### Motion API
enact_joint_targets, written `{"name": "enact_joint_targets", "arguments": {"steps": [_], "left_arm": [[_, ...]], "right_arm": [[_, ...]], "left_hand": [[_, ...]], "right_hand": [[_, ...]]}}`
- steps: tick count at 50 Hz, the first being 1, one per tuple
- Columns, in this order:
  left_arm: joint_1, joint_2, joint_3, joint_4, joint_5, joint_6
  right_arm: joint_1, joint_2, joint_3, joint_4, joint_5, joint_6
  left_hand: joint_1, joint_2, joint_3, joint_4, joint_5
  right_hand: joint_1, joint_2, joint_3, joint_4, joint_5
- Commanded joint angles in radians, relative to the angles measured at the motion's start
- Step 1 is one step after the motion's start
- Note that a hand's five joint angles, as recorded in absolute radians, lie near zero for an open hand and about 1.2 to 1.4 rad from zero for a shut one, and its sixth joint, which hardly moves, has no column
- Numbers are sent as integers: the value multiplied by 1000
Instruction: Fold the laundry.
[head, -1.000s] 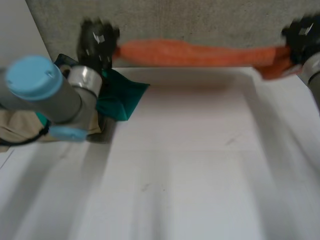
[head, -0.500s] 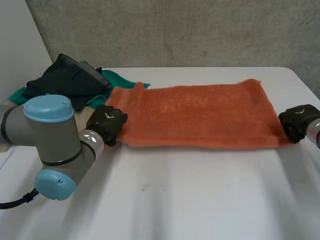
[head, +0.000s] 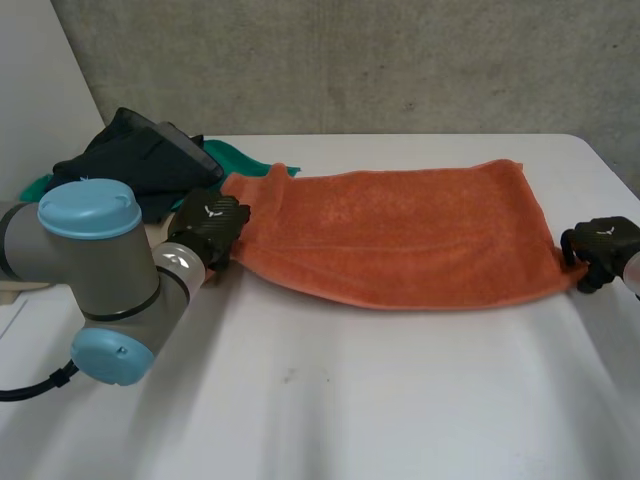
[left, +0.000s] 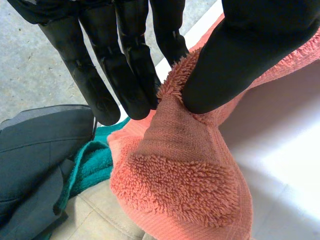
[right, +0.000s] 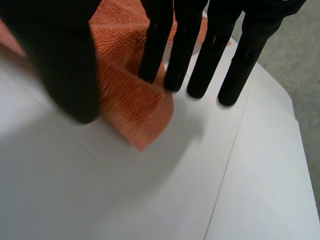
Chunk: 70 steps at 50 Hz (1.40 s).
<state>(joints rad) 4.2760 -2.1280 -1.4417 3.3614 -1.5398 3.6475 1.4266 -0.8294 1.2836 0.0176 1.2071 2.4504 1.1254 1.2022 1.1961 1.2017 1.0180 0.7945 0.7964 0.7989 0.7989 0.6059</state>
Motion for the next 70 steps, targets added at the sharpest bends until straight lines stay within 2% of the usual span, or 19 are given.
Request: {"name": "enact_joint_targets", "arguments": {"steps": [1,7,12,15,21,26,30,34,38,43,48,58,59,60,61,62,63,65,70], "left_arm": [[1,2,14,0,-2,-3],[-7,37,14,-14,-8,0],[-13,152,-11,-75,-31,6],[-19,227,-43,-216,-42,13],[-56,335,-147,-541,-40,16],[-146,332,-204,-655,-40,19],[-166,298,-186,-597,-43,37],[-157,191,-112,-485,-48,77],[-117,85,-7,-401,-68,127],[-90,-49,142,-295,-111,164],[-85,-162,265,-199,-129,172],[-88,-231,340,-71,-125,175],[-87,-233,348,-53,-132,174],[-87,-233,349,-47,-134,172],[-88,-233,349,-40,-137,172],[-93,-231,348,-36,-137,171],[-97,-227,343,-30,-137,171],[-100,-221,336,-25,-140,161],[-119,-156,290,-17,-151,143]], "right_arm": [[8,18,-32,-90,15,-39],[0,-60,-3,-85,34,-39],[-35,-219,34,69,48,-83],[-77,-273,51,183,55,-138],[-187,-424,181,478,65,-411],[-239,-513,313,555,66,-611],[-244,-522,362,518,66,-639],[-239,-498,353,438,63,-585],[-209,-407,277,315,78,-478],[-88,-291,148,196,103,-363],[-34,-189,68,99,132,-338],[41,-56,-41,-128,163,-304],[46,-38,-56,-158,173,-291],[48,-30,-63,-171,178,-280],[51,-24,-67,-182,186,-271],[54,-19,-69,-189,193,-257],[57,-14,-73,-194,204,-229],[57,-20,-73,-194,207,-200],[52,-100,-32,-160,204,-97]], "left_hand": [[271,194,200,195,204],[271,194,200,195,204],[271,194,200,195,204],[271,194,200,195,204],[271,194,200,195,204],[271,194,200,195,204],[271,194,200,195,204],[271,194,200,195,204],[271,194,200,195,204],[271,194,200,195,204],[271,194,200,195,204],[271,194,200,195,204],[225,148,154,148,158],[-133,-210,-204,-209,-200],[-570,-647,-641,-646,-637],[-951,-1028,-1022,-1027,-1018],[-823,-899,-893,-899,-890],[-951,-1028,-1022,-1027,-1018],[-951,-1028,-1022,-1027,-1018]], "right_hand": [[602,600,597,597,616],[602,600,597,597,616],[602,600,597,597,616],[602,600,597,597,616],[602,600,597,597,616],[602,600,597,597,616],[602,600,597,597,616],[602,600,597,597,616],[602,600,597,597,616],[602,600,597,597,616],[602,600,597,597,616],[602,600,597,597,616],[521,519,517,517,535],[96,94,92,92,110],[-472,-474,-476,-476,-458],[-620,-622,-624,-624,-606],[-620,-622,-624,-624,-606],[-620,-622,-624,-624,-606],[-620,-622,-624,-624,-606]]}}
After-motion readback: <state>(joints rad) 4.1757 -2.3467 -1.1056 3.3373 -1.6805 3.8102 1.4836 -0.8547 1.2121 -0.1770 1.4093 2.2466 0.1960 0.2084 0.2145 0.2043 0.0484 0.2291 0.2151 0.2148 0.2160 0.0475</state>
